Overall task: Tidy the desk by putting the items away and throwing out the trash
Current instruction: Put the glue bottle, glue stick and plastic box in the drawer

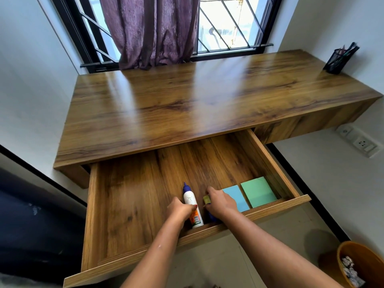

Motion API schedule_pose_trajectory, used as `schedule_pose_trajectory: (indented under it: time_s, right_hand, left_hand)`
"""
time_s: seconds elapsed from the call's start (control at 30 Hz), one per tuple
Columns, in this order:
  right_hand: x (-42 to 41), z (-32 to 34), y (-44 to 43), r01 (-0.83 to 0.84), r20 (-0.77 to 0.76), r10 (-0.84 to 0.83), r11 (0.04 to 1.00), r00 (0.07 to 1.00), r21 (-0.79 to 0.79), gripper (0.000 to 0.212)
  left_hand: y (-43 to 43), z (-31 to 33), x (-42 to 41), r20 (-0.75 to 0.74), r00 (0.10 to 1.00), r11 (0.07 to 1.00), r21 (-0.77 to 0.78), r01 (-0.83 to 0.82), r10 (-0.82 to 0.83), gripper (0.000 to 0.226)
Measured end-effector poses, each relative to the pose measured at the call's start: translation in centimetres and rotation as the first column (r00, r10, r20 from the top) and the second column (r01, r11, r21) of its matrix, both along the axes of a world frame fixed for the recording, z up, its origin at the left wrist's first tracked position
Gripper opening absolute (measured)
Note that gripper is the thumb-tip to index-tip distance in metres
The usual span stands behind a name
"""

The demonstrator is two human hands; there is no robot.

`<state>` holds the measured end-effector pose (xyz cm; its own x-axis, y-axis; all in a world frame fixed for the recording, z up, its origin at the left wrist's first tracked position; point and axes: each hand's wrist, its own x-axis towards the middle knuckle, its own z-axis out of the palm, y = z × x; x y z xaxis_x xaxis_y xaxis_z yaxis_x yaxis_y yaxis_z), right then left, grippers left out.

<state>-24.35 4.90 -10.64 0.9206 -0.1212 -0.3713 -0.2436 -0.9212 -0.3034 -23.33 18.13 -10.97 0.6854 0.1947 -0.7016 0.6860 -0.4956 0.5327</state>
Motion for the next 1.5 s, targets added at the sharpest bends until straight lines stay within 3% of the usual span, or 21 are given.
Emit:
schedule_pose_trajectory:
  time_s: [0.23, 0.33, 0.47, 0.67, 0.8, 0.97, 1.1, 1.2, 1.33, 1.47, 1.5]
  right_hand:
    - [0.1, 0.0, 0.1, -0.017, 0.006, 0.017, 1.000, 1.000, -0.021, 0.035]
    - [0.2, -0.1, 0.1, -0.021, 0.005, 0.021, 0.999, 1.000, -0.032, 0.032]
    - [0.1, 0.1, 0.3, -0.022, 0.020, 0.023, 0.999, 1.000, -0.032, 0.039]
    - [-0.1, 0.6, -0.2, 0.003, 0.099, -0.002, 1.000, 0.995, -0.015, 0.034]
    - [-0.6, 1.2, -0.7, -0.012, 0.169, 0.022, 0.998, 0.985, -0.057, 0.030]
    - [-1.9, 2.5, -3.0, -0.047, 0.227, 0.107, 0.965, 0.968, -0.257, 0.035]
    - [-4.1, 3.0, -6.2, 0.039, 0.336, 0.121, 0.900, 0.934, -0.434, 0.035]
    - [-6.6, 2.9, -9.4, 0.181, 0.465, 0.059, 0.872, 0.883, -0.455, 0.033]
    - [-12.1, 2.3, -14.7, 0.362, 0.592, -0.070, 0.846, 0.803, -0.391, 0.037]
    - [-18.8, 1.4, -20.2, 0.532, 0.552, -0.288, 0.769, 0.783, -0.354, 0.041]
    - [-20.9, 1.2, -21.6, 0.574, 0.524, -0.356, 0.743, 0.774, -0.344, 0.041]
  left_hand:
    - [-0.4, 0.2, -0.4, 0.038, 0.999, 1.000, -0.022, 0.004, -0.003, 0.055]
    - [-0.6, 0.6, -0.8, 0.118, 0.983, 0.983, 0.132, 0.127, -0.143, 0.051]
    - [-1.2, 1.4, -1.7, 0.209, 0.855, 0.820, 0.458, 0.343, -0.474, 0.059]
    - [-1.8, 1.3, -2.0, 0.235, 0.734, 0.666, 0.647, 0.372, -0.638, 0.066]
    - [-3.0, 1.9, -2.0, 0.254, 0.646, 0.602, 0.691, 0.400, -0.720, 0.063]
    - [-5.9, 2.9, -1.9, 0.297, 0.545, 0.576, 0.676, 0.460, -0.784, 0.064]
    - [-9.8, 4.0, -2.5, 0.341, 0.420, 0.534, 0.646, 0.545, -0.841, 0.066]
    - [-12.9, 5.3, -3.4, 0.351, 0.320, 0.475, 0.653, 0.590, -0.880, 0.065]
    - [-18.0, 6.3, -6.1, 0.421, 0.098, 0.383, 0.675, 0.631, -0.902, 0.061]
    - [-23.9, 5.8, -10.3, 0.468, -0.226, 0.255, 0.756, 0.603, -0.854, 0.067]
    - [-25.8, 5.5, -11.8, 0.434, -0.285, 0.174, 0.757, 0.630, -0.855, 0.066]
